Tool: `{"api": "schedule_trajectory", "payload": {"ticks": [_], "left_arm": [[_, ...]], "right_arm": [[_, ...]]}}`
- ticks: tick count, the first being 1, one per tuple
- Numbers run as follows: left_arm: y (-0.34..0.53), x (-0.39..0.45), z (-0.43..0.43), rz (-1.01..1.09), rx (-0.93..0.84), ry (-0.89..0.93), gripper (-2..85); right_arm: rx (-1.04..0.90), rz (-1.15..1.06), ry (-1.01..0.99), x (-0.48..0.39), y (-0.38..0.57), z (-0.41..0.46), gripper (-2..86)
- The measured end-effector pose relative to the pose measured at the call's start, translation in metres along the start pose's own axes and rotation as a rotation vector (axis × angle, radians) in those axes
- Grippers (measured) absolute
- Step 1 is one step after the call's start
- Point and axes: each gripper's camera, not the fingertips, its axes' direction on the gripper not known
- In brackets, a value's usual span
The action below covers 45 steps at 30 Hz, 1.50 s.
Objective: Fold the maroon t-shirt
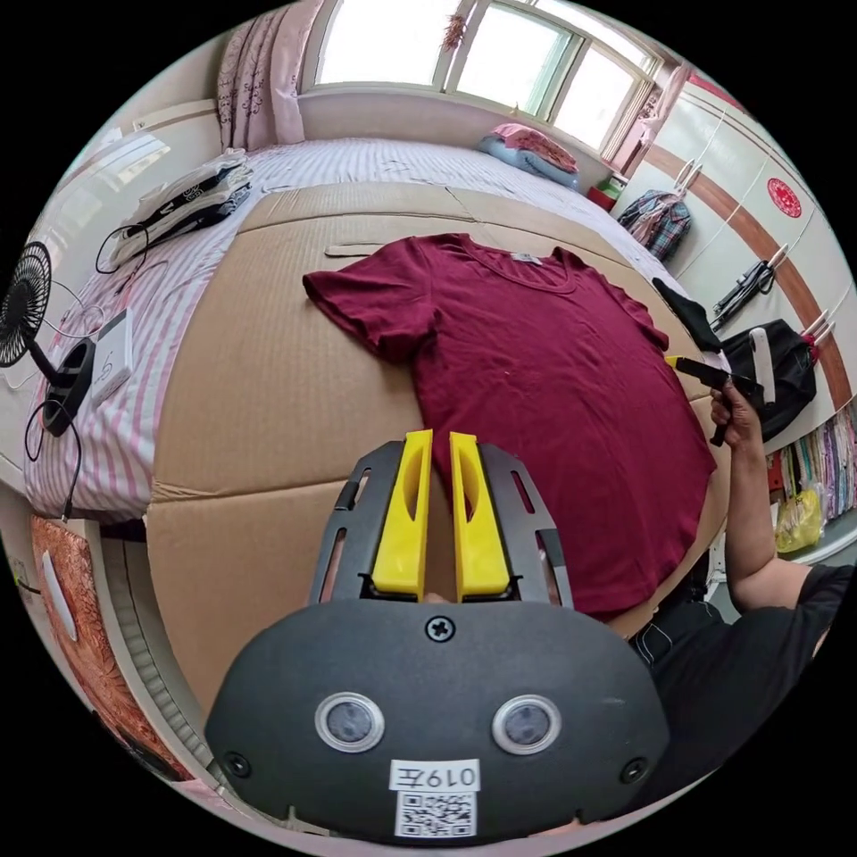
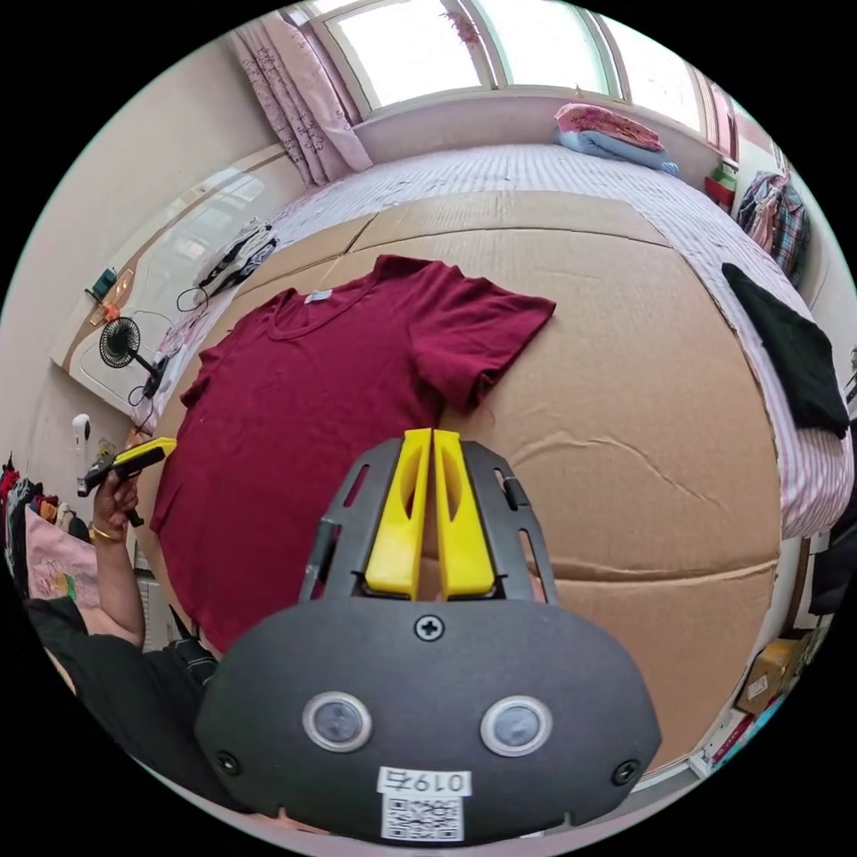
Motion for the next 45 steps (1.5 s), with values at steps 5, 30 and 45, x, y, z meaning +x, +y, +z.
{"api": "schedule_trajectory", "payload": {"ticks": [5, 30, 45], "left_arm": [[0.002, 0.003, -0.004, 0.017, -0.020, -0.033, 1.0], [0.003, -0.045, 0.001, 0.004, -0.027, 0.049, 1.9], [-0.169, -0.237, 0.048, -0.280, 0.120, 0.133, 6.1]], "right_arm": [[0.007, -0.008, 0.037, 0.006, 0.009, -0.002, 0.0], [-0.011, -0.003, -0.035, -0.013, 0.142, 0.065, 0.4], [0.392, -0.741, -0.068, -0.291, 0.183, 0.187, 4.4]]}}
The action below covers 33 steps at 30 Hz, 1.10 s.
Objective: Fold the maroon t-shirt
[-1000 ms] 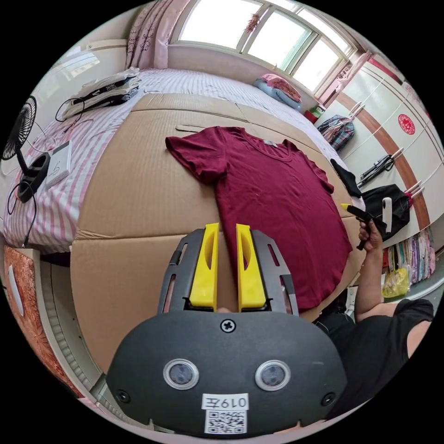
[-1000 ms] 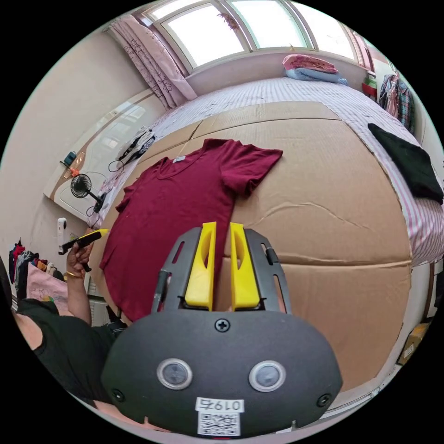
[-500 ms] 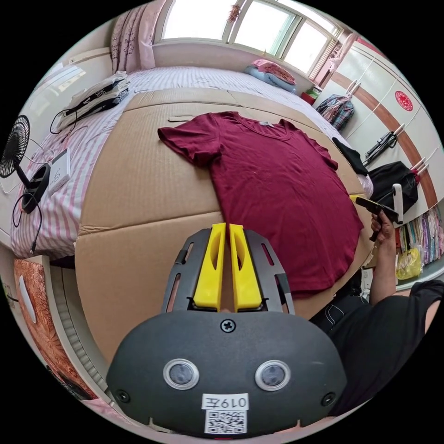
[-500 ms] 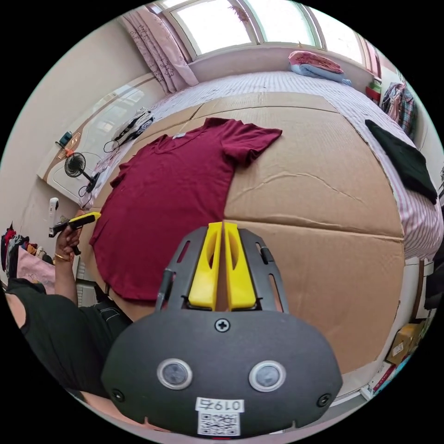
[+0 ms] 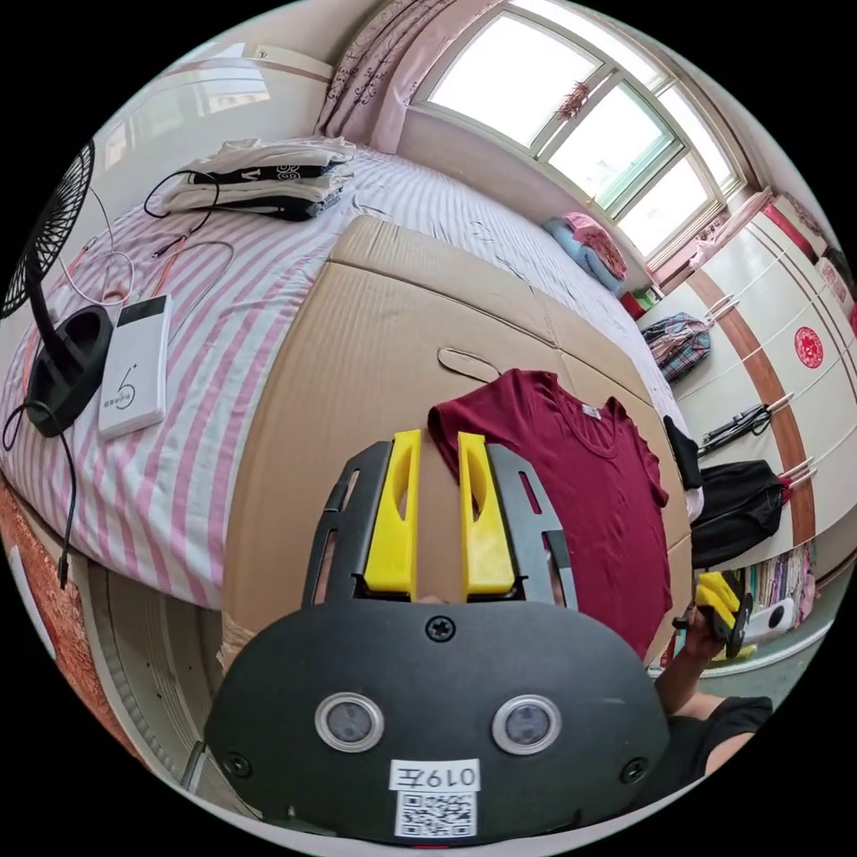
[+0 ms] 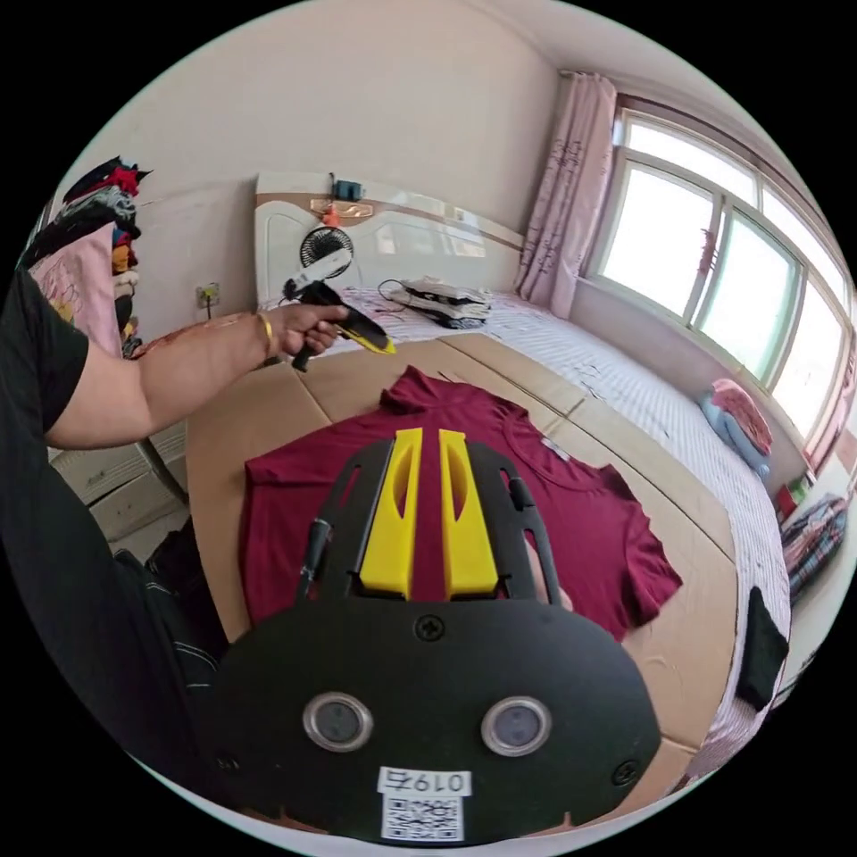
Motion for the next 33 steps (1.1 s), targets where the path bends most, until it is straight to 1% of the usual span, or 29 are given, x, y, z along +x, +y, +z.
{"api": "schedule_trajectory", "payload": {"ticks": [2, 5, 10, 15, 19, 22, 24, 27, 29, 33], "left_arm": [[-0.021, -0.011, 0.017, -0.010, -0.033, 0.039, 6.6], [-0.049, -0.027, 0.039, -0.013, -0.078, 0.103, 7.4], [-0.087, -0.044, 0.066, 0.024, -0.135, 0.089, 8.2], [-0.128, -0.048, 0.095, 0.090, -0.182, 0.098, 7.6], [-0.154, -0.049, 0.112, 0.114, -0.214, 0.066, 5.1], [-0.175, -0.055, 0.120, 0.109, -0.228, 0.119, 3.1], [-0.190, -0.054, 0.123, 0.123, -0.223, 0.122, 2.4], [-0.210, -0.052, 0.128, 0.136, -0.229, 0.131, 2.0], [-0.222, -0.049, 0.130, 0.147, -0.229, 0.133, 1.8], [-0.248, -0.039, 0.133, 0.187, -0.238, 0.095, 1.4]], "right_arm": [[-0.002, -0.076, -0.029, -0.037, -0.014, 0.041, 4.6], [-0.024, -0.130, -0.050, -0.072, -0.022, 0.089, 5.1], [-0.088, -0.154, -0.073, -0.109, -0.027, 0.161, 6.9], [-0.109, -0.156, -0.051, -0.143, -0.028, 0.226, 8.1], [-0.122, -0.148, 0.058, -0.172, -0.028, 0.283, 8.0], [-0.141, -0.141, 0.100, -0.189, -0.035, 0.323, 7.7], [-0.202, -0.153, 0.169, -0.200, -0.042, 0.352, 7.6], [-0.267, -0.246, 0.265, -0.224, -0.048, 0.399, 8.0], [-0.327, -0.360, 0.339, -0.248, -0.048, 0.434, 8.0], [-0.353, -0.469, 0.462, -0.273, -0.049, 0.475, 8.1]]}}
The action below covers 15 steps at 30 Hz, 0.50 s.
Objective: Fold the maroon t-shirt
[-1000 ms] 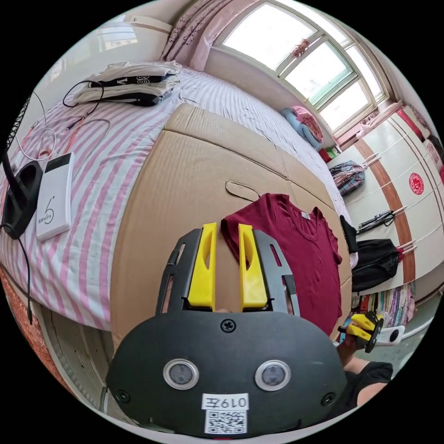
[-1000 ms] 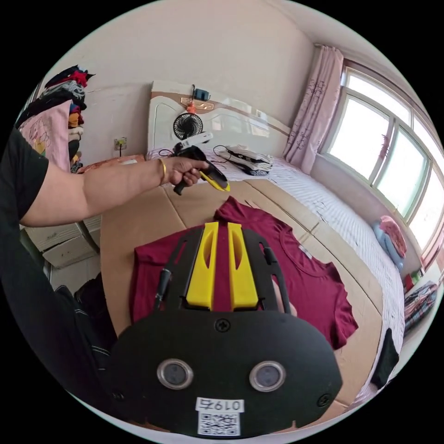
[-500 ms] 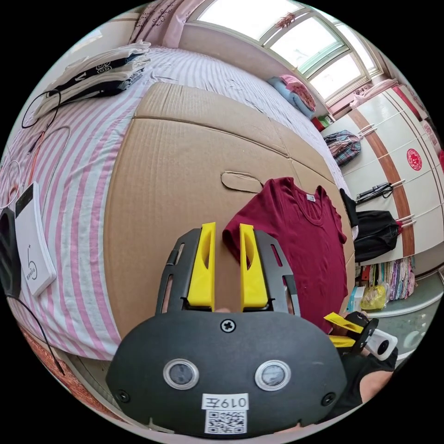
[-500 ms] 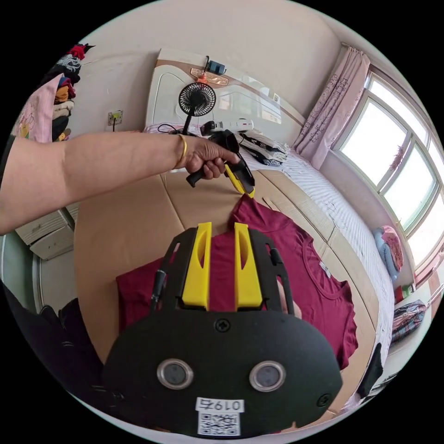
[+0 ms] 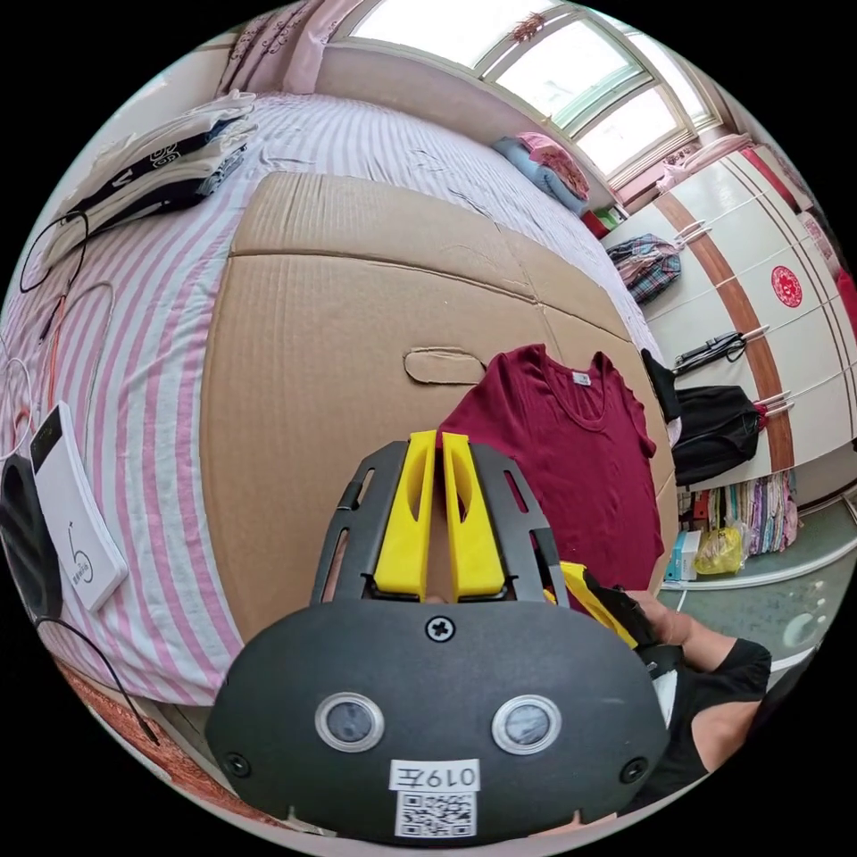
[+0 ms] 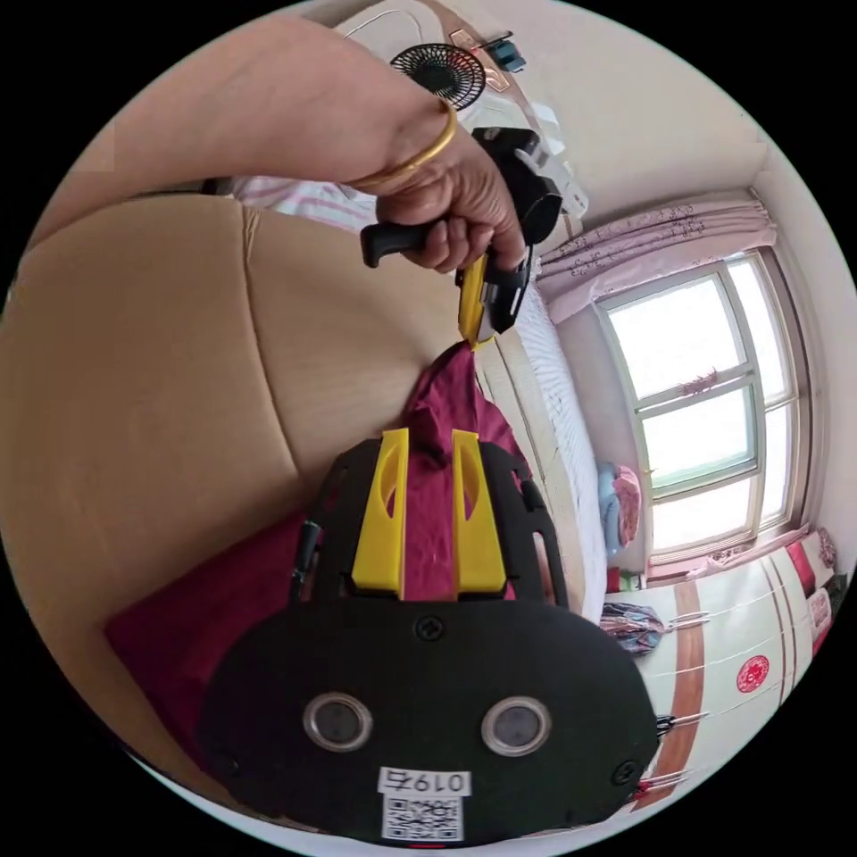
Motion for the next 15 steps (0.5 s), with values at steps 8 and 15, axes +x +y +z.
{"api": "schedule_trajectory", "payload": {"ticks": [8, 15], "left_arm": [[-0.045, 0.012, 0.000, 0.042, -0.024, -0.041, 1.5], [-0.085, 0.024, 0.003, 0.034, -0.038, -0.052, 1.7]], "right_arm": [[-0.041, -0.038, -0.057, -0.018, -0.051, 0.040, 13.4], [-0.126, -0.013, -0.144, -0.017, -0.075, 0.076, 5.3]]}}
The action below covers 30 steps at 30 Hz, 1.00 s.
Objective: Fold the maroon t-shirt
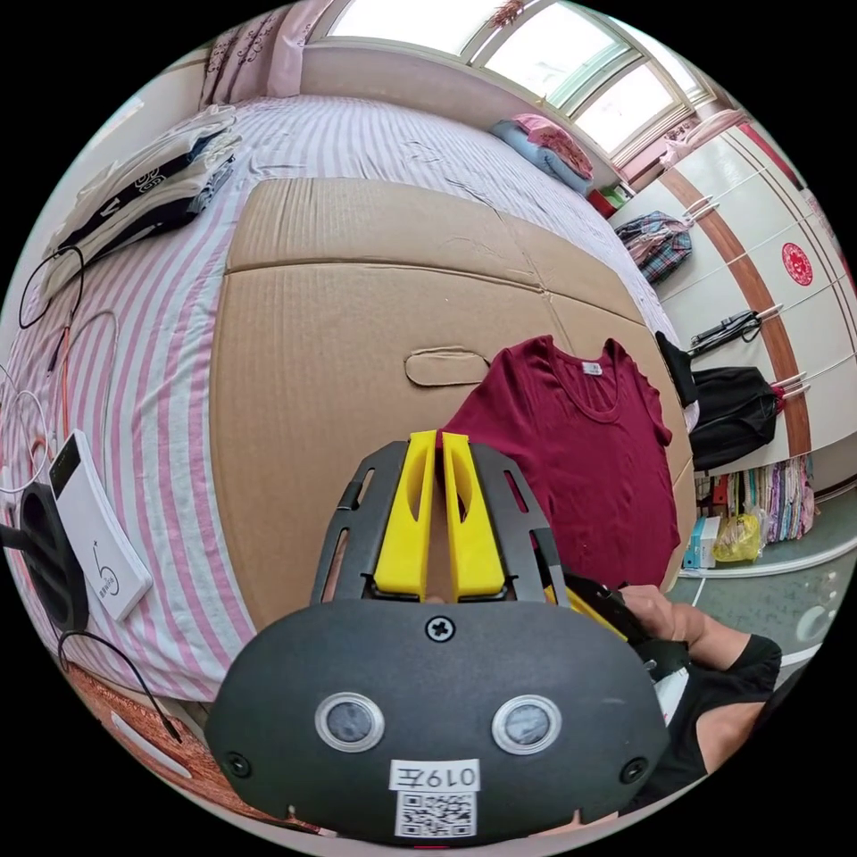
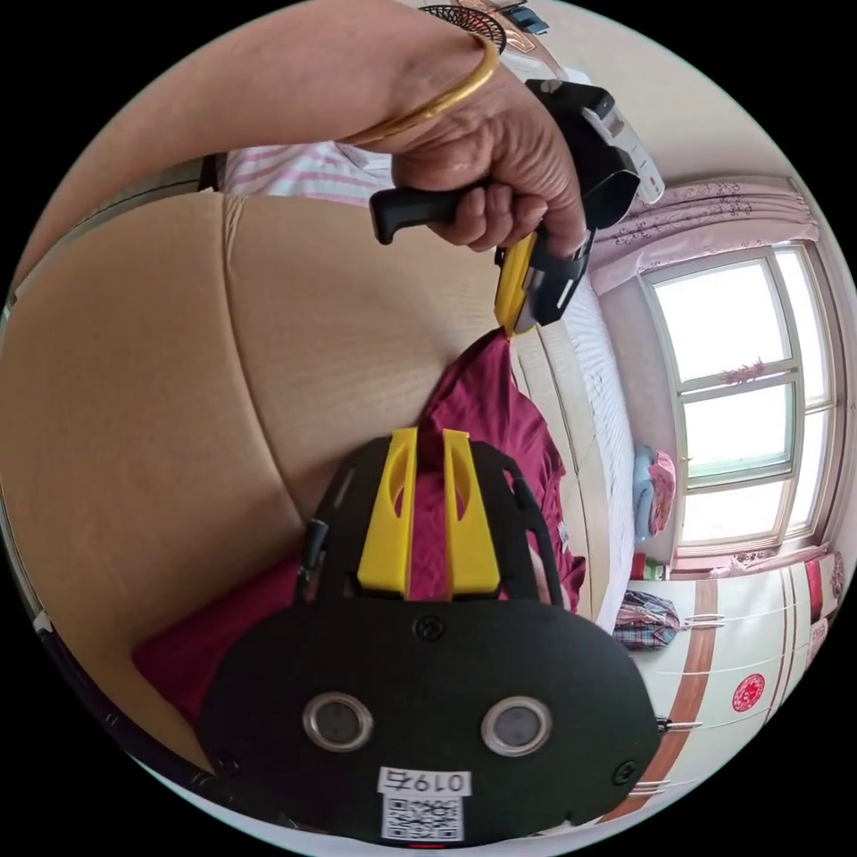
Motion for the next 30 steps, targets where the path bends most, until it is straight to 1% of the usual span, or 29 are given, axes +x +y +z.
{"api": "schedule_trajectory", "payload": {"ticks": [6, 10, 13, 17, 23, 30], "left_arm": [[-0.033, 0.023, -0.007, 0.014, -0.005, -0.016, 1.6], [-0.053, 0.049, -0.018, 0.051, 0.010, -0.019, 1.5], [-0.070, 0.079, -0.028, 0.102, 0.006, -0.025, 1.6], [-0.089, 0.137, -0.037, 0.216, -0.012, -0.045, 1.6], [-0.108, 0.225, -0.030, 0.370, -0.084, -0.091, 1.3], [-0.125, 0.300, -0.001, 0.420, -0.197, -0.109, 1.4]], "right_arm": [[-0.017, 0.085, 0.016, 0.006, -0.009, 0.011, 3.9], [0.051, 0.247, -0.031, 0.032, -0.004, 0.008, 3.9], [0.101, 0.360, -0.115, 0.054, 0.004, 0.004, 4.2], [0.148, 0.498, -0.201, 0.086, 0.019, 0.002, 4.3], [0.185, 0.639, -0.251, 0.121, 0.041, -0.001, 4.2], [0.228, 0.747, -0.251, 0.156, 0.069, -0.014, 4.1]]}}
